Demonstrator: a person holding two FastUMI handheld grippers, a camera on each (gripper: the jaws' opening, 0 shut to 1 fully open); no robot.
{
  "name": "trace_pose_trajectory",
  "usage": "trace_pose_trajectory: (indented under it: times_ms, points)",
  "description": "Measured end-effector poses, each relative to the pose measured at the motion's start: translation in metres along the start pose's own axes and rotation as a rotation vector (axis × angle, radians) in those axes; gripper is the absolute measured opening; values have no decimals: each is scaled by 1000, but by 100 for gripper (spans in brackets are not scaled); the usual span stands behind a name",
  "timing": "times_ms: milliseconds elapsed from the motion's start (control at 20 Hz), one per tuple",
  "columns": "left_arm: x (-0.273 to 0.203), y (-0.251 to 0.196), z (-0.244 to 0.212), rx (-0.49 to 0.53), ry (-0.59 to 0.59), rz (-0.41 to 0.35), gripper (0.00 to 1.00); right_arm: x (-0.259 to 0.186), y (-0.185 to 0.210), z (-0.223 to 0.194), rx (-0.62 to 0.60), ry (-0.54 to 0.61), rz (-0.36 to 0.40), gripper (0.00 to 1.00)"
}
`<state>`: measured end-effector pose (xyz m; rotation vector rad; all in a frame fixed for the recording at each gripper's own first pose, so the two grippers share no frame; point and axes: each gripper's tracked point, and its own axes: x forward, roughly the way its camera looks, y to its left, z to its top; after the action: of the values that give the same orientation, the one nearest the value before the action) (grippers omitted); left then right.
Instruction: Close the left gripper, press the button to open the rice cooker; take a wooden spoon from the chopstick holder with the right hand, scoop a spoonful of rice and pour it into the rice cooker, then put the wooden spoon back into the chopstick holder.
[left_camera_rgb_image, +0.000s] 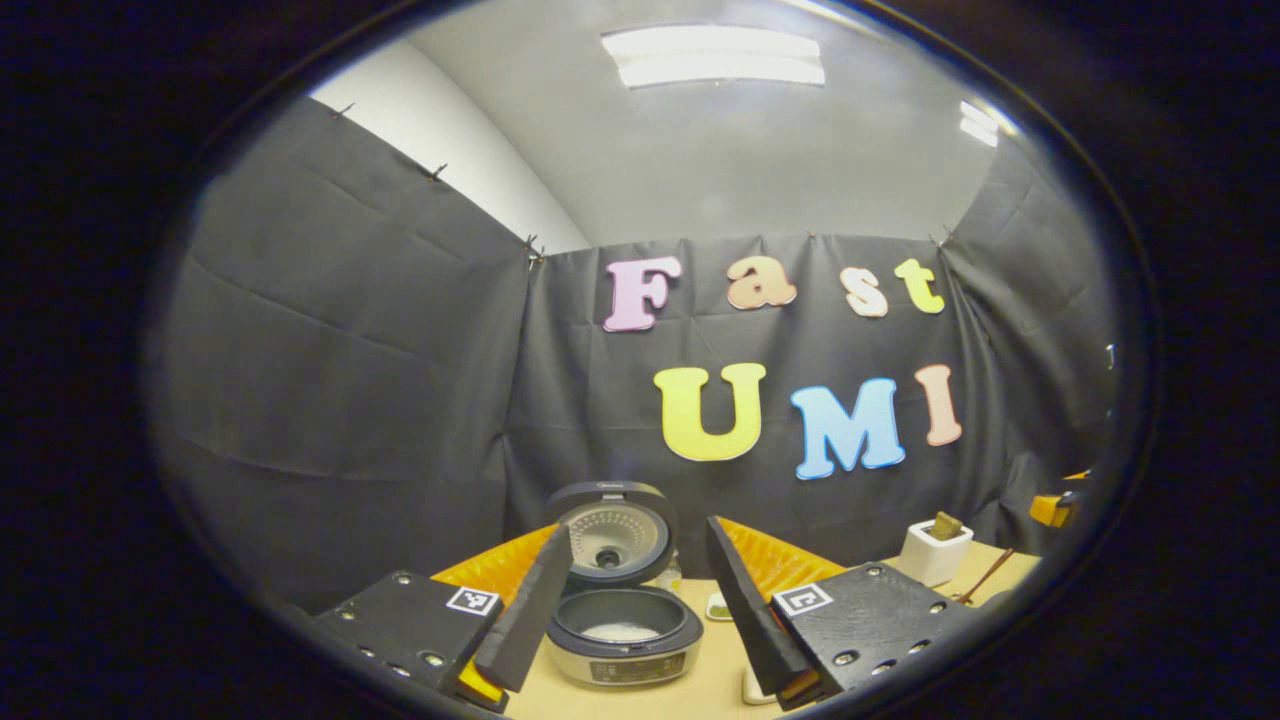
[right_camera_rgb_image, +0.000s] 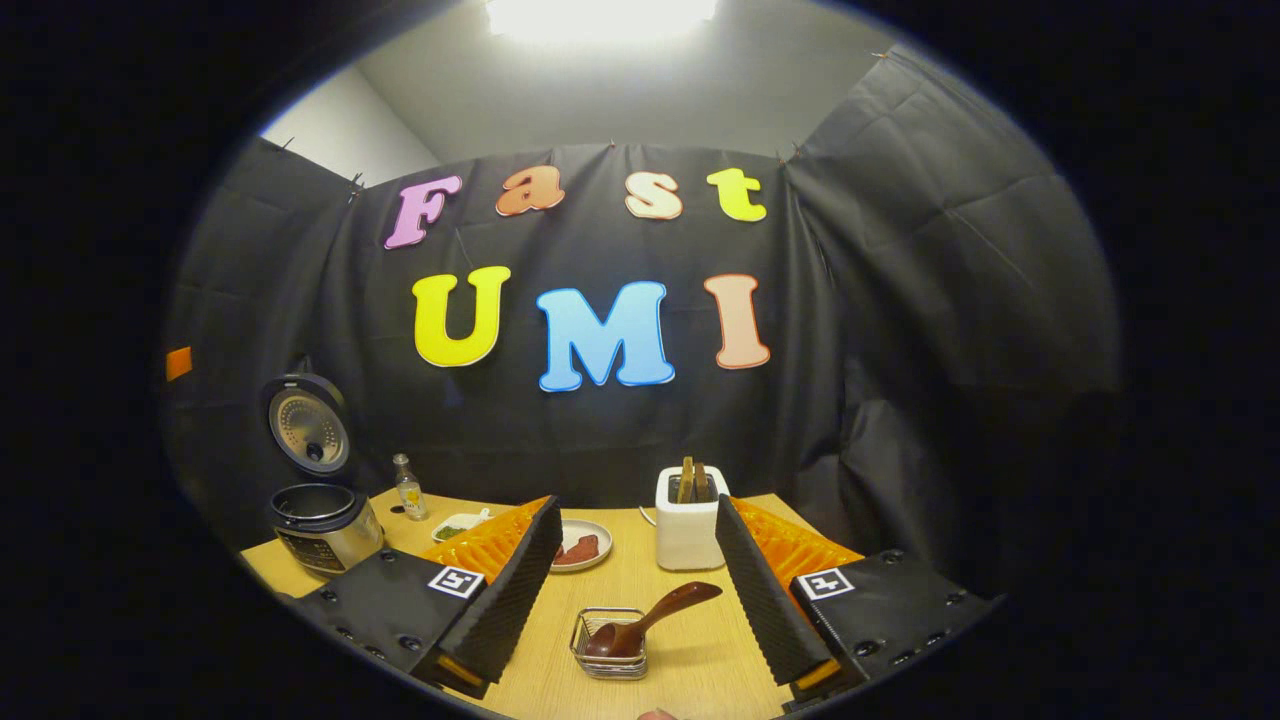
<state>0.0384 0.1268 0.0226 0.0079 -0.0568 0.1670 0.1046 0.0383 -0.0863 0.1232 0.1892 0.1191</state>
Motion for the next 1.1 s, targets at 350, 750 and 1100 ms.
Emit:
trace_pose_trajectory:
  times_ms: [350, 750, 1100]
  points:
    - [-28, 14, -5, 62, 39, 44, 82, 40, -17, -68, 100, 168, -28, 92]
    - [-37, 36, -10, 75, 63, 93, 82, 62, -28, -139, 207, 347, -79, 93]
    - [-42, 52, -13, 78, 76, 117, 84, 78, -18, -171, 302, 448, -69, 74]
